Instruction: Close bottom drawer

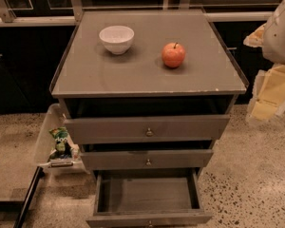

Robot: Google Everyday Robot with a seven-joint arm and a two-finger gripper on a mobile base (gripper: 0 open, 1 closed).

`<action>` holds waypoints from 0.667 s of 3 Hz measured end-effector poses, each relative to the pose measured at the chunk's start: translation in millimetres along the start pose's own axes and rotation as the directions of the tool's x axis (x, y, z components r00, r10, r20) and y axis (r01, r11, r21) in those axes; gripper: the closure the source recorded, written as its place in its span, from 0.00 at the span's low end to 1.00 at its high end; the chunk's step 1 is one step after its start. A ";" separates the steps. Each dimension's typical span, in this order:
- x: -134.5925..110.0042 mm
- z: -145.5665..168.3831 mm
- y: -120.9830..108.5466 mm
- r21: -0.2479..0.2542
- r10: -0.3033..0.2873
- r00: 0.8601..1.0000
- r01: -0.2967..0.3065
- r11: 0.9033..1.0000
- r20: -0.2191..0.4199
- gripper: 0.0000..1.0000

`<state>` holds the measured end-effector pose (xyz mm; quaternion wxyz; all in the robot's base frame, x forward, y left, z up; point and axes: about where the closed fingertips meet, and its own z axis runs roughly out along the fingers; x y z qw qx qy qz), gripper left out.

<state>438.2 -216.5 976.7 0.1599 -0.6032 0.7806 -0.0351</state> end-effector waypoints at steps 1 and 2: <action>-0.1 -0.1 0.0 0.001 0.000 1.000 0.000 1.000 0.000 0.00; 7.9 25.9 14.2 -0.037 -0.006 1.000 0.005 0.999 -0.014 0.00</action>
Offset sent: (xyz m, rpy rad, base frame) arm -0.0216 -0.0021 -0.0891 -0.0188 0.1306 0.0276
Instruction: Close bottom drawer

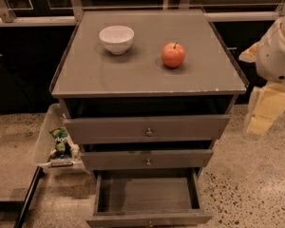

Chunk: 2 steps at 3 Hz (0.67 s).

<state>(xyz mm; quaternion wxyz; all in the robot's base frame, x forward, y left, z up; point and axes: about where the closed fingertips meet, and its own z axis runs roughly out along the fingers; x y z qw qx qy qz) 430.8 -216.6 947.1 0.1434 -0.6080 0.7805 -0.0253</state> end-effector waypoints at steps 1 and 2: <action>18.0 50.4 27.2 -0.078 -0.005 1.000 0.005 0.997 0.000 0.00; 36.0 97.5 60.5 -0.127 -0.018 1.000 0.019 0.992 0.009 0.19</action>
Offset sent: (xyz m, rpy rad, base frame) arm -0.0693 -0.0108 -0.1940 0.0510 0.1810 0.0706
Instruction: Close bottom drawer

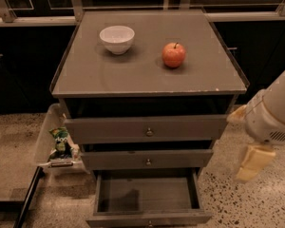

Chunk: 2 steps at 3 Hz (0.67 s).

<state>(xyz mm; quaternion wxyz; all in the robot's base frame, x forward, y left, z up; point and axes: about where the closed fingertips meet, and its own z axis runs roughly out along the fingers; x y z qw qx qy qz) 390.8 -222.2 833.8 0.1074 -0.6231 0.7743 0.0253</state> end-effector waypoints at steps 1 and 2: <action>15.9 50.5 27.7 -0.010 -0.038 0.999 0.038 0.999 0.009 0.42; 28.3 99.8 42.9 -0.066 -0.049 0.999 0.048 0.997 -0.020 0.66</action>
Offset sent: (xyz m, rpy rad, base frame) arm -0.0453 -0.0004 -0.1729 -0.0375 0.1480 0.0620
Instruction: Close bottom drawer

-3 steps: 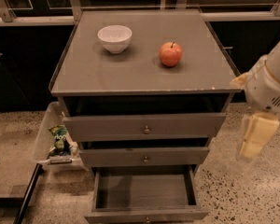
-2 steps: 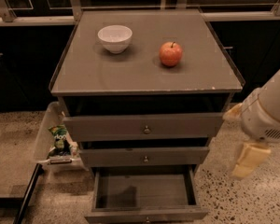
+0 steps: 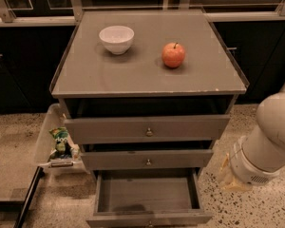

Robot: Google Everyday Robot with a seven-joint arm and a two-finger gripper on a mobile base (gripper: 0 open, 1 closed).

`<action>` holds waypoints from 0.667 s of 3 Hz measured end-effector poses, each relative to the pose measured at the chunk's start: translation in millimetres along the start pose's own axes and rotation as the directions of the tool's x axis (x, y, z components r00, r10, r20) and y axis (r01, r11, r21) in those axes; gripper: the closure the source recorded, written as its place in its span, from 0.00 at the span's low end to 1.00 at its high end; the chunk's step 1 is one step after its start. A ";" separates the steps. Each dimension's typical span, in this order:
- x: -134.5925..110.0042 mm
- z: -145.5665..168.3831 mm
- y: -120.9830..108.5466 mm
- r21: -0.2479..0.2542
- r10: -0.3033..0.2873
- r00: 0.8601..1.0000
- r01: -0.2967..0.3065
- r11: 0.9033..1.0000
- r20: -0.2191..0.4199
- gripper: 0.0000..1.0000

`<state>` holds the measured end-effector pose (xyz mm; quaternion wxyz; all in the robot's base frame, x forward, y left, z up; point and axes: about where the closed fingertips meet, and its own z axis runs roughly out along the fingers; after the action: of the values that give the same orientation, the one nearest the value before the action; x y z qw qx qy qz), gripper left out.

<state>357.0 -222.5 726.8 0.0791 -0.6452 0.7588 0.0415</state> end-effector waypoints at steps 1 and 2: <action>2.3 6.0 3.3 -0.009 0.002 1.000 -0.002 1.000 -0.005 0.89; 2.3 6.1 3.3 -0.009 0.002 1.000 -0.002 1.000 -0.005 1.00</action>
Offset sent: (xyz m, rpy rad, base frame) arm -0.0018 -0.0035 -0.0531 0.0549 0.0802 -0.0547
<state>353.8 -223.2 720.3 0.0740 -0.6450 0.7594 0.0433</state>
